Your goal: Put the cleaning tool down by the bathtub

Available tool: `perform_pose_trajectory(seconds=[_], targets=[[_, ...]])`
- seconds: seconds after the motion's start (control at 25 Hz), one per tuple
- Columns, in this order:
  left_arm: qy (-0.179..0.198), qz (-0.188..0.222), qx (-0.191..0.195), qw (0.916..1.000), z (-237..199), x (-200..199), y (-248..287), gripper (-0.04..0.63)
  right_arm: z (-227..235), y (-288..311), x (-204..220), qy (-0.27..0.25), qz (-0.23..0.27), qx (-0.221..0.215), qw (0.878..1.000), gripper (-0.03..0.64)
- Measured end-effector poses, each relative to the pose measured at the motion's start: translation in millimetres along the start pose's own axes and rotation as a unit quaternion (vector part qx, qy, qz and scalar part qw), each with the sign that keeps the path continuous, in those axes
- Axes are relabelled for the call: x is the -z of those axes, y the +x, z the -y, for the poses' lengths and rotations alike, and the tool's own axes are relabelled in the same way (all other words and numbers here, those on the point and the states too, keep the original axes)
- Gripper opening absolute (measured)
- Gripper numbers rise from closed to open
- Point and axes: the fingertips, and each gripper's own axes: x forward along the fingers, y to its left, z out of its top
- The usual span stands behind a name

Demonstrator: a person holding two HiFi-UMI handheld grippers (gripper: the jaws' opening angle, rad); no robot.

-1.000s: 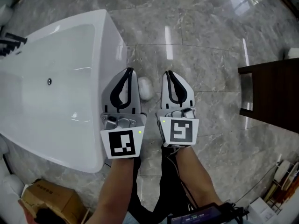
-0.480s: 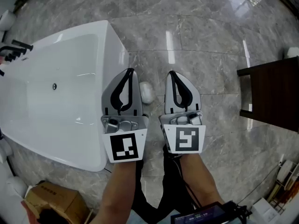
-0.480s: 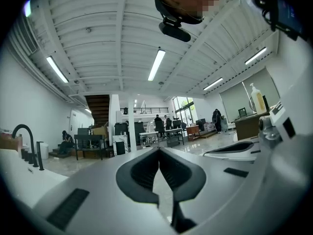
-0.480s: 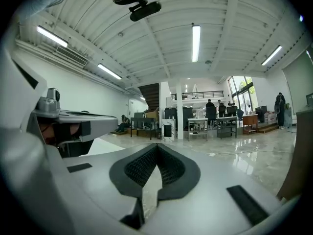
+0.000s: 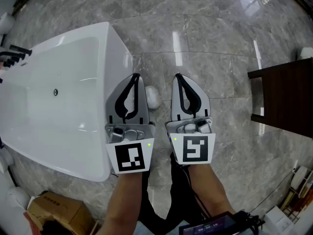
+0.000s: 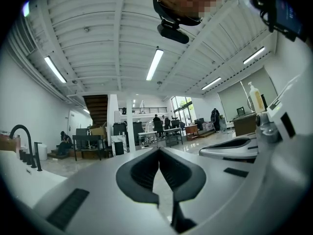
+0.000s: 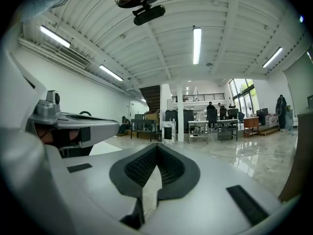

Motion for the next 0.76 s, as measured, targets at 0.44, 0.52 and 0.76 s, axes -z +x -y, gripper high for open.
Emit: perform_pose_trajectory(seconds=[0.44,0.52,0.76], targets=[[0.003,0.0,-0.002,1.0,0.1,1.1,1.1,0.017,1.2,-2.3,0.9,0.003,0.004,0.003,1.0,0.012],[0.006,0.0,-0.001,1.0,0.8,0.4,1.3,0.017,1.0,-2.2,1.4,0.003,0.002,0.003,1.0,0.012],[0.005,0.002,-0.003,1.0,0.6,-1.0,-0.4,0.017,2.0,-5.4,1.0,0.007,0.001,0.005,1.0,0.012]])
